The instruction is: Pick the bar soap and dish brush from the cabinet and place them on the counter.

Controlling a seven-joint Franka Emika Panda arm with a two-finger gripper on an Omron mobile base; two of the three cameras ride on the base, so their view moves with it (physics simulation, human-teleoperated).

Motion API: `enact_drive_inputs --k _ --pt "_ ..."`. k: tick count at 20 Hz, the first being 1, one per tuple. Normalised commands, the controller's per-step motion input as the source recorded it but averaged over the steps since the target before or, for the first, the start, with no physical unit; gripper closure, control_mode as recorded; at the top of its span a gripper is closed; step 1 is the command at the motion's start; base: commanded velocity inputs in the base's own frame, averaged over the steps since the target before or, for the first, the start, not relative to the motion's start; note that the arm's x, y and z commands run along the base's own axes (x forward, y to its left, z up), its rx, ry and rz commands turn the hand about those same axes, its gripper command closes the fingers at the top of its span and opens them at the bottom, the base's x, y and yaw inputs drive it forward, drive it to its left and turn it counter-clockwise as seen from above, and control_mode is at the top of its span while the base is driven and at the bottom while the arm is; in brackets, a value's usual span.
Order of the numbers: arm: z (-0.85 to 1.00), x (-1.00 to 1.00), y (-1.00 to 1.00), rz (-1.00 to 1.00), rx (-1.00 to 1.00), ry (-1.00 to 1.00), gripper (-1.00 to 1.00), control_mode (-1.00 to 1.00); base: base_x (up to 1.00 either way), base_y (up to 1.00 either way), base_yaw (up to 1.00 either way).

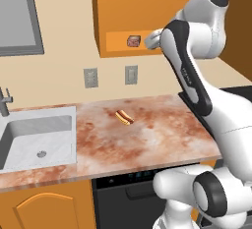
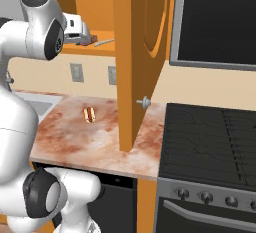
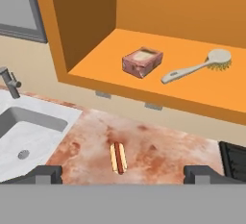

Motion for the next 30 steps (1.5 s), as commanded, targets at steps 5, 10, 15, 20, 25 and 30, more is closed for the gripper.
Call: enact_drive_inputs --k 5,10,15,20,25,30 --pt "0.04 0.22 0.05 0.00 -0.01 -0.02 -1.00 -1.00 0.00 0.00 0.00" --pt "0.00 0.24 0.00 0.00 0.00 0.00 -1.00 -1.00 0.00 0.00 0.00" --pt "0.00 0.27 0.00 0.00 0.00 0.00 -1.00 -1.00 0.00 0.00 0.00" --pt "0.00 0.26 0.05 0.00 -0.01 0.00 -1.00 -1.00 0.00 0.00 0.00" --pt "0.00 0.24 0.06 0.01 0.00 0.00 -1.00 -1.00 0.00 0.00 0.00" --pt "0.00 0.29 0.07 0.00 -0.01 0.01 -1.00 -1.00 0.00 0.00 0.00"
